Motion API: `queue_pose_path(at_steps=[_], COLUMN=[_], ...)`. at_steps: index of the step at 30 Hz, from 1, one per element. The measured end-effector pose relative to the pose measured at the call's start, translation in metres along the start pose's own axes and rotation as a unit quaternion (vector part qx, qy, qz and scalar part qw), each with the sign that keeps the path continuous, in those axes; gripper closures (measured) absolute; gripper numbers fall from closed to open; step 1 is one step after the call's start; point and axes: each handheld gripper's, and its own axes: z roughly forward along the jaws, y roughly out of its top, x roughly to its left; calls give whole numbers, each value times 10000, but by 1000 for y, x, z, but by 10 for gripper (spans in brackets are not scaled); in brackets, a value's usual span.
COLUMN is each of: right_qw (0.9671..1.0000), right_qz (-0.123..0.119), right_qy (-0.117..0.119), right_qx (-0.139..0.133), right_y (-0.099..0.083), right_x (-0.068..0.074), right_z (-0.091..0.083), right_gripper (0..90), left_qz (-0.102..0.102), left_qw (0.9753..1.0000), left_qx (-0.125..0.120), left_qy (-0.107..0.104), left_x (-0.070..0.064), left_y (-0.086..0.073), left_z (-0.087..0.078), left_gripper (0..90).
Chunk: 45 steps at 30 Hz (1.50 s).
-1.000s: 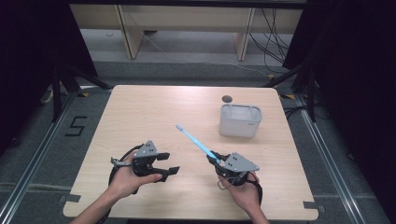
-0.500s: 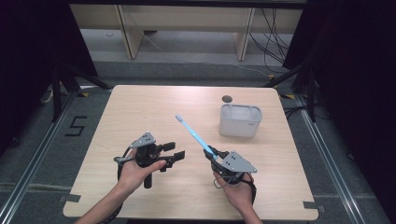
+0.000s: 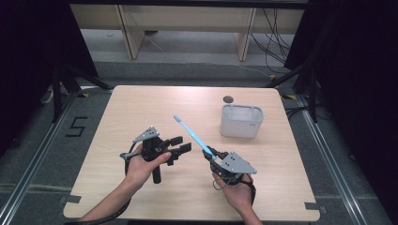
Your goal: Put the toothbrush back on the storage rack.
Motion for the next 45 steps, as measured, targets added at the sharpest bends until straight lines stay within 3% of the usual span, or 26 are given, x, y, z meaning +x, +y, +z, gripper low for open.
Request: queue_pose_path(at_steps=[4,5,10,15,19,31,34,37,38,39,40,44,45], right_qw=[10000,9999,10000,9999,10000,9999,10000,9998,9999,9999,9999,9997,9999], right_qz=[56,-105,14,-97,-31,-68,-6,-161,42,-19,-52,-224,-109], right_qy=[76,-7,37,-15,-27,-64,-72,-147,-70,-47,13,-82,-19], right_qx=[-27,-33,-11,-44,-43,-47,34,23,119,114,130,79,94], right_y=[0,0,1,2,2,1,0,-1,-1,-1,-1,1,1], right_x=[2,1,4,4,7,8,9,9,12,12,14,13,15], right_z=[2,1,2,2,3,5,5,7,8,9,11,12,12], right_gripper=[790,790,790,790,790,788,785,772,766,763,727,697,681], left_qz=[-5,-17,-55,-189,-269,-159,-77,22,60,100,321,464,549], left_qw=[10000,10000,9999,9996,9991,9986,9980,9972,9971,9969,9968,9966,9963], left_qx=[-21,-17,-59,-140,-219,-347,-434,-479,-472,-471,-448,-405,-382], left_qy=[-46,-53,-89,-177,-262,-358,-453,-575,-597,-623,-574,-555,-535], left_x=[-2,-2,-3,-4,-3,-3,-6,-11,-12,-14,-18,-21,-22], left_y=[3,4,7,9,11,13,15,17,17,18,19,19,19], left_z=[4,4,8,11,13,13,13,13,13,13,14,15,15], left_gripper=[406,406,412,433,463,663,696,748,766,790,833,836,836])
